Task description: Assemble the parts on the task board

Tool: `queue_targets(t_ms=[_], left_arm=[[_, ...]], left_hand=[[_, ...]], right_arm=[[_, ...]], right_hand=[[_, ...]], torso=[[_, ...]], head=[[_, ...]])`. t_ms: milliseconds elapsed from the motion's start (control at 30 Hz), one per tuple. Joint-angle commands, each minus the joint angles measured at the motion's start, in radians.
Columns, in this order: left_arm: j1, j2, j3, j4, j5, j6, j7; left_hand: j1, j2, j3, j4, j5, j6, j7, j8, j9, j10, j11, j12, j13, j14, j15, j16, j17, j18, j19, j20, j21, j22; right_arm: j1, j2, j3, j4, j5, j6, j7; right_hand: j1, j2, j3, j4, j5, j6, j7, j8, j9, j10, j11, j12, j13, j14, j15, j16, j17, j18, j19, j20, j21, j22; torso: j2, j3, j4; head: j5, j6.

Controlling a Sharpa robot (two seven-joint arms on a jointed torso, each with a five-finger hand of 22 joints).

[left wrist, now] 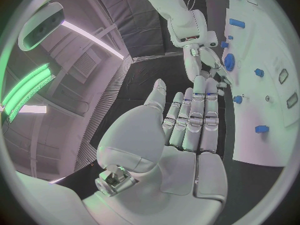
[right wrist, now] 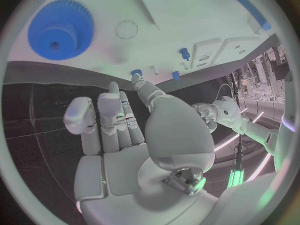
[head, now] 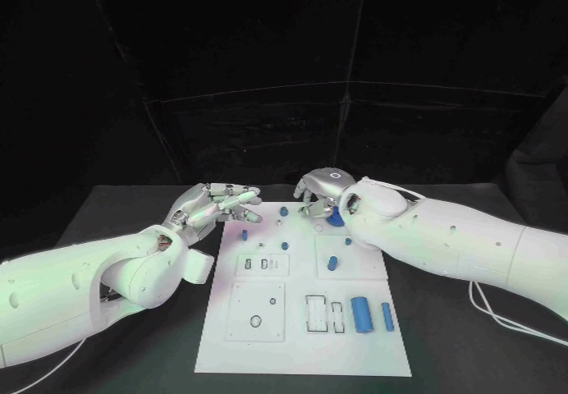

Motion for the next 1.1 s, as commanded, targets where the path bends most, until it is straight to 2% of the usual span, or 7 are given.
queue_targets(t_ms=[33,200,267,367,467,800,1100], left_arm=[[0.002,-0.001,0.001,0.001,0.001,0.018,-0.004],[0.002,-0.006,0.001,0.001,0.001,0.020,-0.004],[0.002,-0.007,0.001,0.001,0.001,0.021,-0.004],[0.002,-0.007,0.001,0.000,0.001,0.022,-0.004],[0.002,-0.007,0.001,0.000,0.001,0.022,-0.005],[0.002,-0.006,0.001,-0.001,0.001,0.025,-0.006],[0.002,-0.006,0.001,-0.002,0.001,0.025,-0.008]], left_hand=[[-0.003,0.005,0.001,-0.006,0.005,-0.002,0.014,-0.005,-0.001,-0.004,0.004,-0.006,-0.002,-0.009,0.001,-0.005,0.001,0.010,-0.008,0.001,-0.006,-0.001],[-0.003,0.005,0.001,-0.006,0.005,-0.002,0.014,-0.005,-0.001,-0.004,0.004,-0.007,-0.001,-0.009,0.001,-0.005,0.001,0.010,-0.008,0.002,-0.006,-0.001],[-0.003,0.005,0.001,-0.006,0.005,-0.002,0.014,-0.005,-0.001,-0.004,0.004,-0.007,-0.001,-0.009,0.001,-0.005,0.001,0.010,-0.008,0.002,-0.006,-0.001],[-0.003,0.005,0.001,-0.006,0.005,-0.002,0.014,-0.005,-0.001,-0.004,0.004,-0.007,-0.001,-0.009,0.001,-0.005,0.001,0.010,-0.008,0.002,-0.006,-0.001],[-0.003,0.005,0.001,-0.006,0.005,-0.002,0.014,-0.005,-0.001,-0.004,0.004,-0.007,-0.001,-0.009,0.001,-0.005,0.001,0.010,-0.008,0.002,-0.006,-0.001],[-0.002,0.006,0.002,-0.007,0.005,-0.001,0.013,-0.006,-0.001,-0.003,0.003,-0.007,-0.001,-0.010,0.001,-0.006,0.002,0.010,-0.009,0.002,-0.007,-0.002],[-0.002,0.006,0.002,-0.007,0.005,-0.001,0.013,-0.006,-0.001,-0.003,0.003,-0.007,-0.001,-0.010,0.001,-0.006,0.002,0.010,-0.009,0.002,-0.007,-0.002]], right_arm=[[0.005,-0.050,0.004,0.054,0.112,-0.028,-0.037],[0.009,-0.155,0.015,0.138,0.236,0.023,-0.079],[0.011,-0.186,0.017,0.156,0.262,0.045,-0.094],[0.013,-0.217,0.018,0.171,0.282,0.083,-0.117],[0.015,-0.234,0.019,0.176,0.288,0.119,-0.138],[0.016,-0.232,0.019,0.158,0.254,0.188,-0.181],[0.015,-0.212,0.019,0.139,0.244,0.207,-0.190]], right_hand=[[0.002,0.002,-0.004,0.011,0.005,-0.001,-0.005,-0.005,-0.003,0.071,-0.013,0.040,0.018,0.007,-0.008,0.010,0.014,0.000,0.015,-0.004,0.011,0.017],[-0.018,-0.030,-0.055,0.046,0.030,0.012,-0.032,0.002,-0.001,0.202,-0.047,0.187,0.120,0.031,-0.037,0.079,0.126,-0.012,0.054,-0.034,0.037,0.078],[-0.027,-0.042,-0.090,0.068,0.064,0.007,-0.037,0.003,-0.002,0.216,-0.052,0.305,0.226,0.058,-0.042,0.174,0.293,-0.014,0.062,-0.041,0.042,0.089],[0.017,-0.034,-0.167,0.119,0.083,-0.023,-0.030,0.026,0.002,0.103,-0.040,0.819,0.771,0.060,-0.032,0.289,0.479,-0.027,0.099,-0.032,0.072,0.154],[0.002,-0.028,-0.192,0.149,0.076,-0.047,-0.019,0.029,-0.001,0.167,-0.032,0.964,0.934,0.071,-0.023,0.318,0.553,-0.032,0.117,-0.025,0.085,0.190],[0.035,-0.024,-0.237,0.180,0.091,-0.096,-0.007,0.066,-0.001,0.265,-0.017,1.205,1.217,0.086,-0.009,0.367,0.663,-0.046,0.159,-0.010,0.117,0.268],[0.046,-0.020,-0.244,0.182,0.093,-0.106,-0.005,0.075,-0.002,0.272,-0.015,1.225,1.242,0.088,-0.006,0.374,0.679,-0.049,0.165,-0.007,0.122,0.281]], torso=[[-0.002,-0.0004,-0.0046],[-0.004,-0.0004,-0.0107],[-0.004,0.0005,-0.0136],[-0.002,0.0009,-0.0105],[-0.002,0.0005,-0.0108],[-0.001,-0.0007,-0.0090],[-0.001,-0.0015,-0.0094]], head=[[-0.003,0.003],[-0.002,0.007],[-0.001,0.009],[-0.003,0.011],[-0.004,0.012],[-0.011,0.012],[-0.011,0.007]])
